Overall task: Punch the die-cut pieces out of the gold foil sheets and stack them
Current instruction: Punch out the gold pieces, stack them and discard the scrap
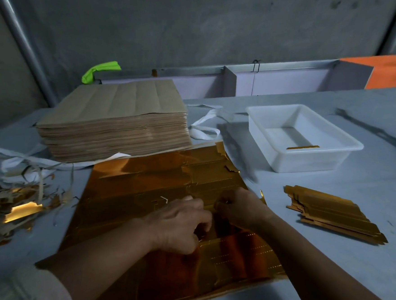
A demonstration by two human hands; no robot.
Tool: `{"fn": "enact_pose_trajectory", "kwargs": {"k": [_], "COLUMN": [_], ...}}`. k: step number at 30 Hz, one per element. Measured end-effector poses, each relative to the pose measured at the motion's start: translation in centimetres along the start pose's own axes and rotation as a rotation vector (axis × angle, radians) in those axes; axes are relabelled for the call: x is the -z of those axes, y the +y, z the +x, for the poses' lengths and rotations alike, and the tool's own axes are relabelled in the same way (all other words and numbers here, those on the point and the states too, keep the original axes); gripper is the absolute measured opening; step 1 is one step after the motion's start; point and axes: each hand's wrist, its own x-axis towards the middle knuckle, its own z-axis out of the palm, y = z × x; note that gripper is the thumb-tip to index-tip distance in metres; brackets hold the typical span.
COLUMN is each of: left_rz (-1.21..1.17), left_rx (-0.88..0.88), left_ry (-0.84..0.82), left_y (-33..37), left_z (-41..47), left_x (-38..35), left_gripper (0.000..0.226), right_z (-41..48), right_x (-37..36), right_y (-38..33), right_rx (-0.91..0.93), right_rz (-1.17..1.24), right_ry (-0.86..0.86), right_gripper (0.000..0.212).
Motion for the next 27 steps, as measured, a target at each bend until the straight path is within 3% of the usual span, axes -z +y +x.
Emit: {"fn": "enact_pose_trajectory", "kwargs": {"k": [3, 8, 12, 14, 19, 23, 27], "left_rz": [-0.042, -0.038, -0.107, -0.108, -0.093, -0.147, -0.288], "left_rx": [-0.027, -0.046, 0.078, 0.122, 0.144, 0.163, 0.183], "left_ry": [0.006, 0.086, 0.058, 0.018, 0.012, 0.057, 0.181], "left_y": [0.4, 0.6, 0.1, -0.1, -0.2, 0.3, 1.8], "left_z": [0.2, 0.7, 1.1, 1.1, 1.3, 1.7, 2.7], "left_x": [-0.2, -0.9, -1.2, -1.3, -1.3, -1.2, 0.1], "left_gripper": [0.035, 0.045, 0.058, 0.062, 0.064, 0.061, 0.059], "right_z": [0.4, 1.2, 1.6, 1.9, 2.6, 2.3, 2.4], "right_x": [0.1, 2.0, 3.3, 3.4, 3.2, 3.6, 5.5], "right_y": [0.1, 2.2, 4.0, 4.5, 5.1, 4.3, 2.6], "right_rx": [-0.057, -0.215, -0.364, -0.407, -0.388, -0.319, -0.212], "right_rz": [-0.008, -0.086, -0.133, -0.130, -0.141, -0.152, 0.025], "right_ry": [0.062, 0.369, 0.278, 0.210, 0.189, 0.288, 0.337], "right_gripper": [0.026, 0.024, 0.042, 0.040, 0.024, 0.017, 0.017]}}
